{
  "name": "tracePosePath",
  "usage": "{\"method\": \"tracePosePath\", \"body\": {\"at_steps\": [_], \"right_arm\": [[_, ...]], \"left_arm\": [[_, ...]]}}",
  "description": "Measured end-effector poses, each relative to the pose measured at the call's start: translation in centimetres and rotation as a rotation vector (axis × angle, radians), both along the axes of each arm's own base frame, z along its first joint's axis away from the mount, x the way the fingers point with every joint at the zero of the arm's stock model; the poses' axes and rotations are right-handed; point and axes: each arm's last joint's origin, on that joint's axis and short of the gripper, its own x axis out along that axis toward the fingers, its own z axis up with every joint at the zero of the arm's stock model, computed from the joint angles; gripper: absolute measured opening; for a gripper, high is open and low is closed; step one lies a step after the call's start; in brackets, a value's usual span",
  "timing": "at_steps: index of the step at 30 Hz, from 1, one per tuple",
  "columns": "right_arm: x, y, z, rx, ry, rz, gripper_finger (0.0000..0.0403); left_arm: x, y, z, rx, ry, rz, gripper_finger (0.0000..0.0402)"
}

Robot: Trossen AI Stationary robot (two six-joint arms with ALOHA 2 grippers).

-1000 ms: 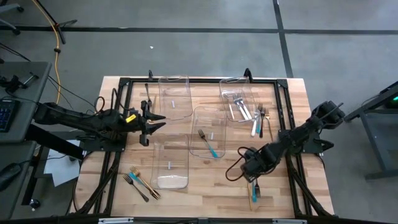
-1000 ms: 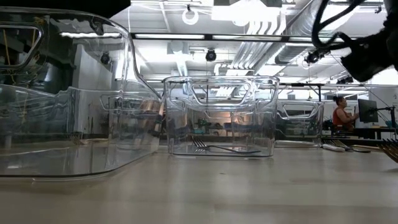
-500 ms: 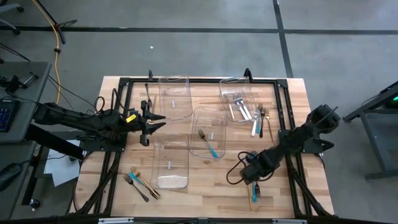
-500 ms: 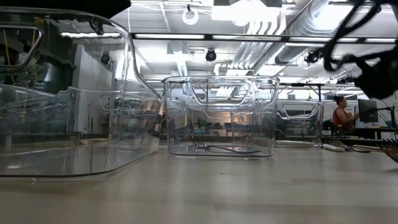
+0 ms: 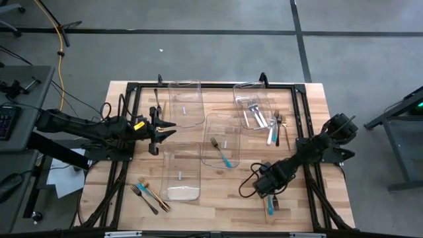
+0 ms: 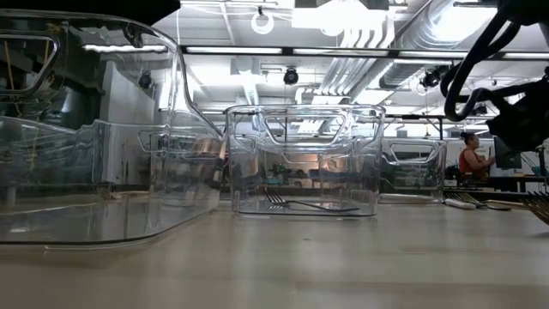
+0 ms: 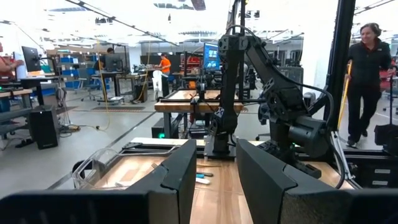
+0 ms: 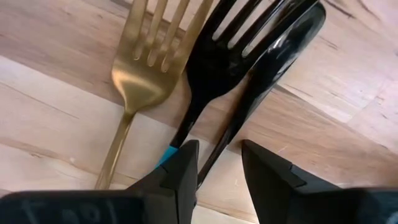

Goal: Sort silverware by color (type)
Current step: Put the black fork into the top left transparent bin

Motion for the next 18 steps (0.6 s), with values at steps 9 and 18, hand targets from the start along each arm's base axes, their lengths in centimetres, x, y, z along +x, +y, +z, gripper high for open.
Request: {"method": "tracePosePath", "body": {"at_steps": [9, 18], "right_arm": [[-0.20, -0.20, -0.03, -0.031, 0.012, 0.019, 0.0041], [-0.50, -0.44, -0.06, -0.057, 0.034, 0.054, 0.0012]], "left_arm": [[0.00, 0.00, 0.00, -0.002, 0.000, 0.000, 0.0106], [0.00, 0.00, 0.00, -0.001, 0.000, 0.000, 0.0106]]}}
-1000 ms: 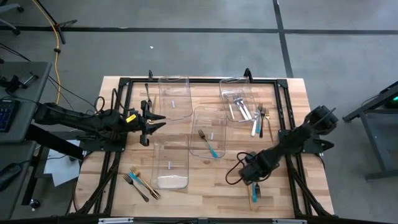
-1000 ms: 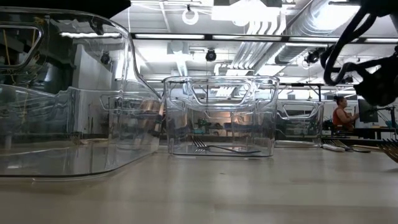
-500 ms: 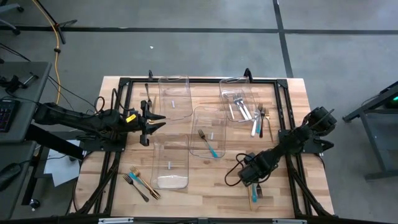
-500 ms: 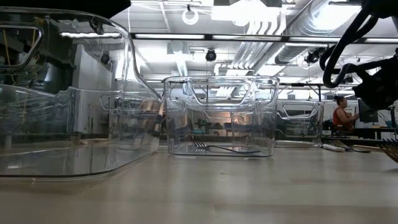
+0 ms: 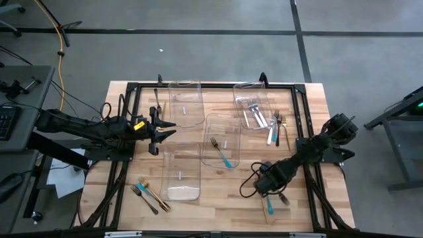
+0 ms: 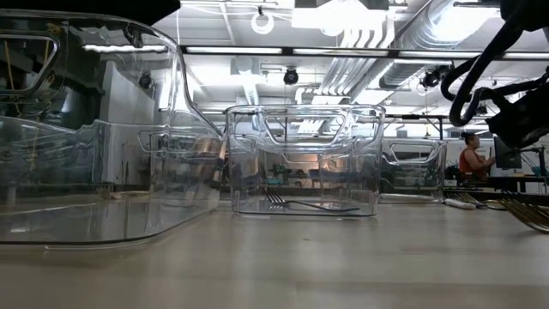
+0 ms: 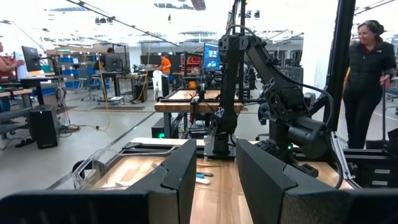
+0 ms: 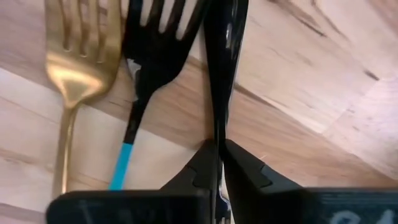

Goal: Sort silverware by color (type)
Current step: Put the black fork into the top left transparent bin

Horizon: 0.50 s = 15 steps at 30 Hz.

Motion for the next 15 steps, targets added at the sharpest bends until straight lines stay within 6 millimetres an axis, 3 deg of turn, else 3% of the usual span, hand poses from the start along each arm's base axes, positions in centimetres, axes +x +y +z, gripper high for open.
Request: {"method": "tracePosePath", "body": {"at_steps": [8, 15], "right_arm": [[-1.0, -0.8, 0.5, -0.056, 0.054, 0.056, 0.0004], [-2.8, -2.0, 3.5, -0.149, 0.052, 0.072, 0.0001]], "left_arm": [[0.0, 0.0, 0.0, 0.001, 0.000, 0.000, 0.0106], [0.0, 0.0, 0.0, 0.001, 0.000, 0.000, 0.0106]]}}
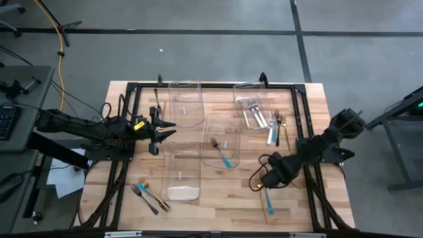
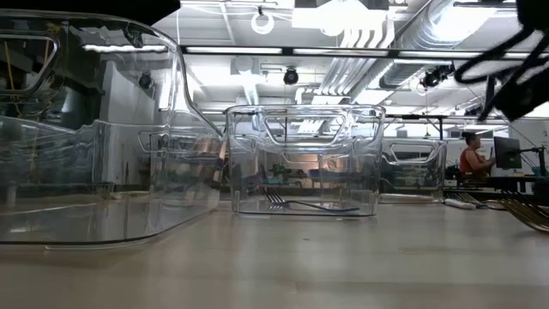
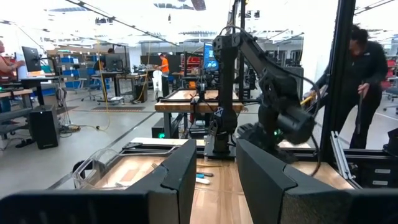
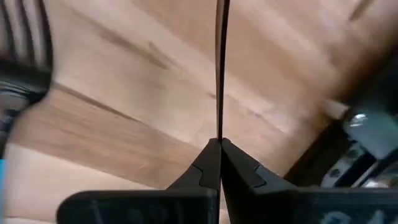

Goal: Sort silverware by color (type)
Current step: Put the black fork into the top left transparent bin

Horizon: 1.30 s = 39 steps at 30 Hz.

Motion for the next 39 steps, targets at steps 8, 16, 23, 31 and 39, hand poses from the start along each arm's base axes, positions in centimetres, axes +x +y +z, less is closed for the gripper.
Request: {"method": "tracePosePath", "body": {"at_steps": [8, 16, 23, 31, 39], "right_arm": [[-0.4, -0.5, 3.3, -0.073, -0.346, -0.004, 0.0001], [1.2, -0.4, 6.9, -0.210, -0.880, 0.176, 0.0001], [4.3, -0.8, 10.1, -0.437, -1.216, 0.310, 0.0000], [7.6, -4.5, 12.5, -0.678, -1.294, 0.499, 0.0000], [12.2, -9.1, 11.3, -0.653, -1.393, 0.634, 0.0000]], "left_arm": [[0.0, 0.0, 0.0, 0.000, 0.000, 0.000, 0.0106], [0.0, 0.0, 0.1, -0.005, -0.013, 0.000, 0.0106], [-0.1, 0.0, 0.3, -0.008, -0.035, -0.001, 0.0106], [0.3, 0.0, 0.0, -0.005, -0.012, 0.000, 0.0106], [1.3, -0.2, -0.8, 0.002, 0.038, -0.001, 0.0106]]}}
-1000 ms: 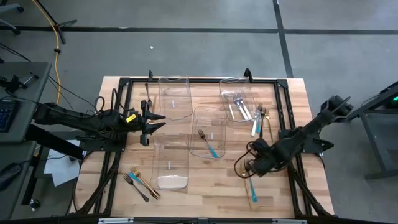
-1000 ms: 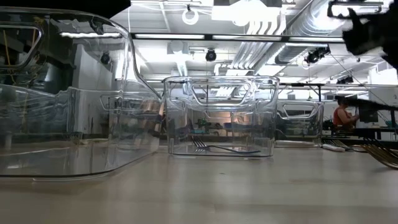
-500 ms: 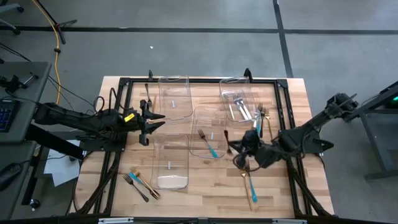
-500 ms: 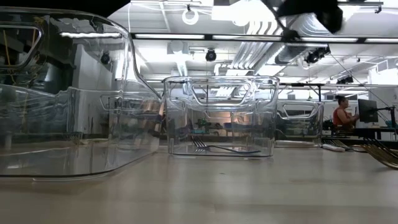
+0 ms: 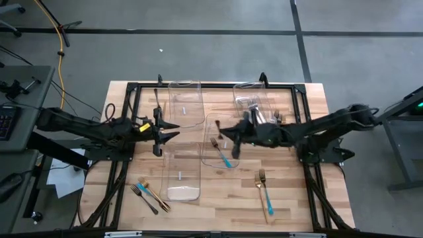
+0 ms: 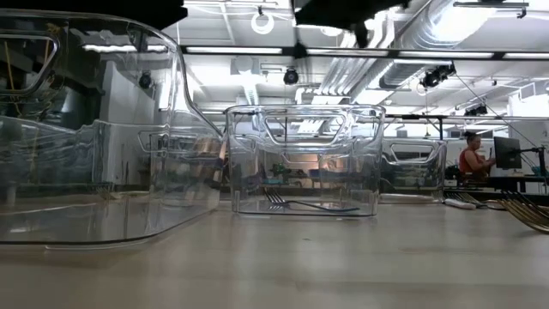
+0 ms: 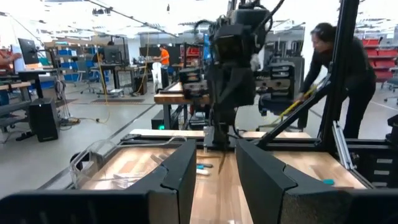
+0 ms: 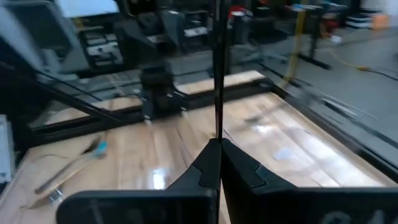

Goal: Sort silverware by color (type)
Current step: Put the black fork into the top left transparent bin

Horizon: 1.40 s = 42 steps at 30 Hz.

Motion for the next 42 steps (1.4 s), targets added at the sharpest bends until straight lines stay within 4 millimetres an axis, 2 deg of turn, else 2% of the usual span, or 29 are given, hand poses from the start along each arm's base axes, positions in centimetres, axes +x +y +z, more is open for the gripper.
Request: {"method": "tracePosePath", "body": {"at_steps": [6, 11, 17, 23, 28, 42], "right_arm": [[3.1, -3.1, -1.9, 0.012, -0.098, 0.114, 0.0000], [4.4, -4.1, -3.0, 0.046, -0.178, 0.192, 0.0000], [4.8, -4.0, -3.3, 0.071, -0.216, 0.242, 0.0000], [4.8, -3.9, -3.3, 0.091, -0.228, 0.259, 0.0000], [4.8, -3.6, -3.2, 0.098, -0.234, 0.286, 0.0000], [4.8, -3.6, -3.1, 0.097, -0.241, 0.294, 0.0000]], "left_arm": [[1.0, -0.1, -0.6, -0.016, 0.014, -0.002, 0.0106], [1.9, -0.3, -1.0, -0.043, 0.000, -0.006, 0.0108], [3.2, -0.4, -0.9, -0.097, 0.003, -0.011, 0.0142], [5.6, -0.8, -1.1, -0.109, 0.065, -0.025, 0.0192], [7.4, -0.4, -1.1, -0.107, 0.094, 0.001, 0.0219], [9.9, 0.6, -2.1, -0.180, 0.157, -0.052, 0.0220]]}}
